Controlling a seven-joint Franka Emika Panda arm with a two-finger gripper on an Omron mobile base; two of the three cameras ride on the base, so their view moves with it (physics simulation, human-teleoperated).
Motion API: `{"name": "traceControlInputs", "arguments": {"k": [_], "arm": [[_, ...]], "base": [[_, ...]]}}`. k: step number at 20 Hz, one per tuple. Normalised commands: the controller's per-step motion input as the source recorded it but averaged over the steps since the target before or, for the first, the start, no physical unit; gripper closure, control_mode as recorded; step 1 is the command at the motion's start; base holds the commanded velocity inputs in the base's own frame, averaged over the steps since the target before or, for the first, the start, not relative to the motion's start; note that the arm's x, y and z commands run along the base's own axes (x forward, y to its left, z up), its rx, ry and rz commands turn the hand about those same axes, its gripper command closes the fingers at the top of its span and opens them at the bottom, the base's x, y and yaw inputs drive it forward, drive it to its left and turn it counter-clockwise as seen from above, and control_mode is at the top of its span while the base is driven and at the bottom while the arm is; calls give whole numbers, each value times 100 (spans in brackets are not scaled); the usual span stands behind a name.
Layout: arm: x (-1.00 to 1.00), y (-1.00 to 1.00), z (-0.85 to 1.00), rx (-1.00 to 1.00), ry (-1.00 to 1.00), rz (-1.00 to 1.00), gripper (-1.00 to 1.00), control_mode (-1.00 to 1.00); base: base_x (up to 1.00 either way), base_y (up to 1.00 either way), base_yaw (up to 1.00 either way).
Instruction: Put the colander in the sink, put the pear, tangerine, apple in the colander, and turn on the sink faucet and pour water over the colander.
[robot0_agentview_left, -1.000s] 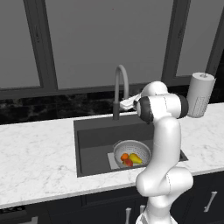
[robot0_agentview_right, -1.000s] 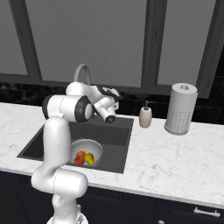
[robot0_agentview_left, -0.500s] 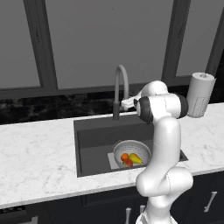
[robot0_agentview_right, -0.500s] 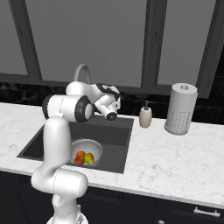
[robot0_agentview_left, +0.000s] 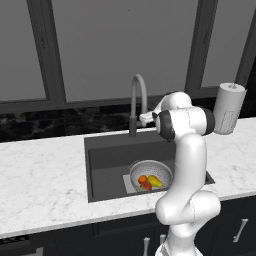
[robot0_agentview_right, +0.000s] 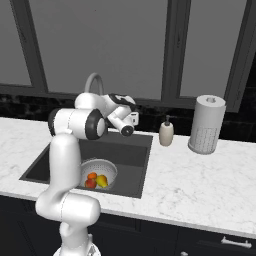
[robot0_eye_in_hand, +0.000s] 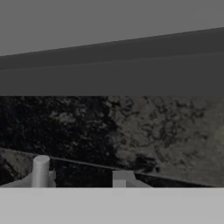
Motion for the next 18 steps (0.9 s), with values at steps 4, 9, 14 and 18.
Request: {"name": "traceControlInputs", "arguments": {"k": [4, 9, 14, 18], "arm": [[0, -77, -8, 0, 2, -2, 100, -100], [0, -82, -7, 0, 2, -1, 100, -100], [0, -81, -8, 0, 4, 0, 100, -100], [-3, -62, -5, 0, 3, 0, 100, -100]], "base": [[0, 0, 0], [0, 0, 0], [0, 0, 0], [0, 0, 0]]}}
